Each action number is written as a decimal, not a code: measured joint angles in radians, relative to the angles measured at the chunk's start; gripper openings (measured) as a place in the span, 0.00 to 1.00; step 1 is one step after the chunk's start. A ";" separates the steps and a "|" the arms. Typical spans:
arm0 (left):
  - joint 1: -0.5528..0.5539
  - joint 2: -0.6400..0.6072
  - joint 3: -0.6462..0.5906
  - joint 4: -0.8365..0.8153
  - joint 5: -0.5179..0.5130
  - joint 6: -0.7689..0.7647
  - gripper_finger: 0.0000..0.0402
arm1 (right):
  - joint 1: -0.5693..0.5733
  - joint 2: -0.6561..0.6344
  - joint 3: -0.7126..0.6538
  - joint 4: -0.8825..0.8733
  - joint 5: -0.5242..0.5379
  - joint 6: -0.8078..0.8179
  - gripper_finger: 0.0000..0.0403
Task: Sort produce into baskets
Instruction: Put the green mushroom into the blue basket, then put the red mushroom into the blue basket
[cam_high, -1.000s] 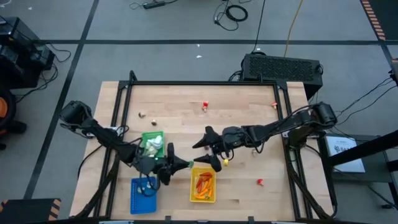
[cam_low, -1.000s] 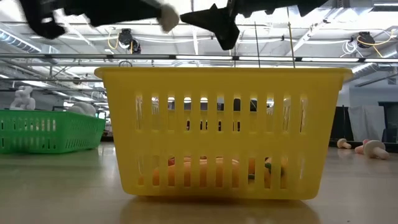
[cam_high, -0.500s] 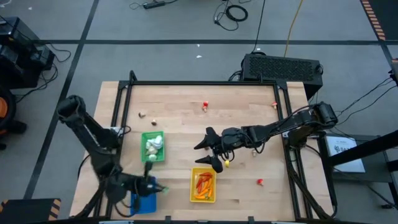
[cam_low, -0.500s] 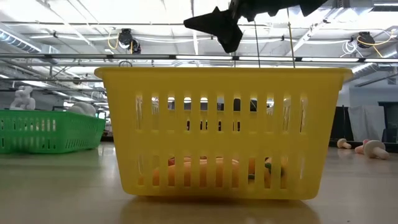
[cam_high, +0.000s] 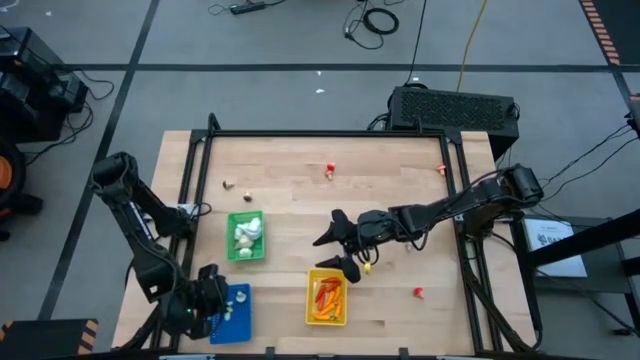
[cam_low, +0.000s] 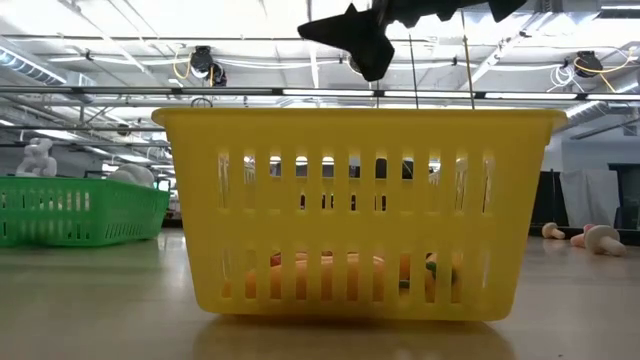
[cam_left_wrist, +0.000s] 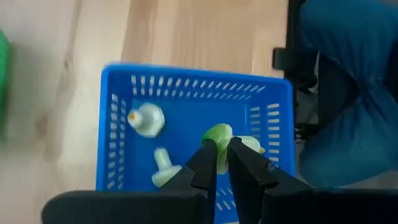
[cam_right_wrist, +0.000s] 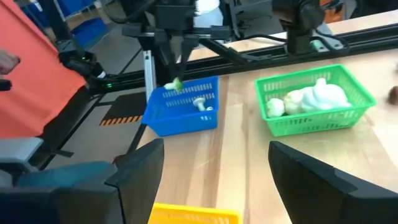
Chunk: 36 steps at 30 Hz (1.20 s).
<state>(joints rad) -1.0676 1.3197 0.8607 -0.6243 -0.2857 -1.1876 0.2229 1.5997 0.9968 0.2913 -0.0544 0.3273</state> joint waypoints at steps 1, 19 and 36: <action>0.000 0.000 -0.001 -0.001 0.009 -0.010 0.09 | 0.004 0.000 0.000 0.000 0.000 0.000 0.69; 0.026 0.000 -0.001 0.004 0.048 -0.091 0.26 | 0.008 0.000 0.000 -0.047 0.002 -0.034 0.69; 0.258 0.000 -0.001 0.154 -0.244 0.110 0.31 | 0.008 0.001 0.000 -0.191 0.002 -0.124 0.69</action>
<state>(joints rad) -0.8094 1.3197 0.8597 -0.4703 -0.5293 -1.0773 0.2314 1.6009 0.9966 0.1004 -0.0528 0.2034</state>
